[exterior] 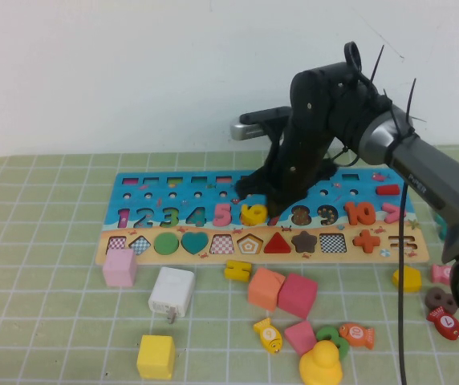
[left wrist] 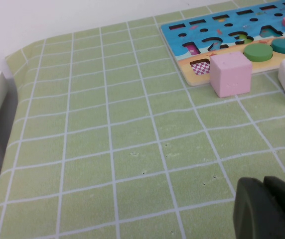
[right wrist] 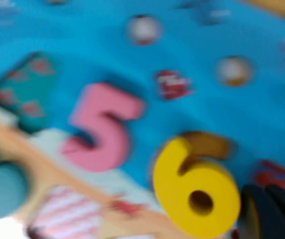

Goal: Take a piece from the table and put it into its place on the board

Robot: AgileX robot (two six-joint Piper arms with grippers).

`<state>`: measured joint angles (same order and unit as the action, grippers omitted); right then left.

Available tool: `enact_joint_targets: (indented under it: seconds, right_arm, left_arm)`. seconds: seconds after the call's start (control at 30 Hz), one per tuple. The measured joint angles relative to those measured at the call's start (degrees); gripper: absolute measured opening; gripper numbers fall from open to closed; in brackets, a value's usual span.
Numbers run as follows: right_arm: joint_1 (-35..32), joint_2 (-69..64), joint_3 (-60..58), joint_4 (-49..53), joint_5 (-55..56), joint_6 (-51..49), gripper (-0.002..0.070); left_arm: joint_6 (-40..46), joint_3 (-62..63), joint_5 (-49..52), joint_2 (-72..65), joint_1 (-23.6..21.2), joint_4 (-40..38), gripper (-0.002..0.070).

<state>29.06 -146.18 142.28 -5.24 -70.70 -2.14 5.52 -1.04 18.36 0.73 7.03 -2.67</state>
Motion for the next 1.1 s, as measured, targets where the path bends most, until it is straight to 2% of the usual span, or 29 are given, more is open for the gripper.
enact_joint_targets:
  seconds: [0.17, 0.4, 0.77, 1.1]
  right_arm:
    - [0.1, -0.39, 0.0, -4.6, 0.12, 1.2, -0.0002]
    - [0.1, -0.39, 0.0, -5.5, 0.12, 1.52, -0.0002]
    - [0.1, 2.72, 0.0, -0.93, -0.21, 3.64, -0.0002]
    - [2.74, 6.66, -5.0, -7.45, -0.21, 7.56, -0.0002]
  left_arm:
    - [0.0, 0.0, 0.0, 0.0, 0.0, 0.0, -0.0002]
    - [0.0, 0.0, 0.0, 0.0, 0.0, 0.0, -0.0002]
    - [0.0, 0.0, 0.0, 0.0, 0.0, 0.0, -0.0002]
    - [0.0, 0.0, 0.0, 0.0, 0.0, 0.0, -0.0002]
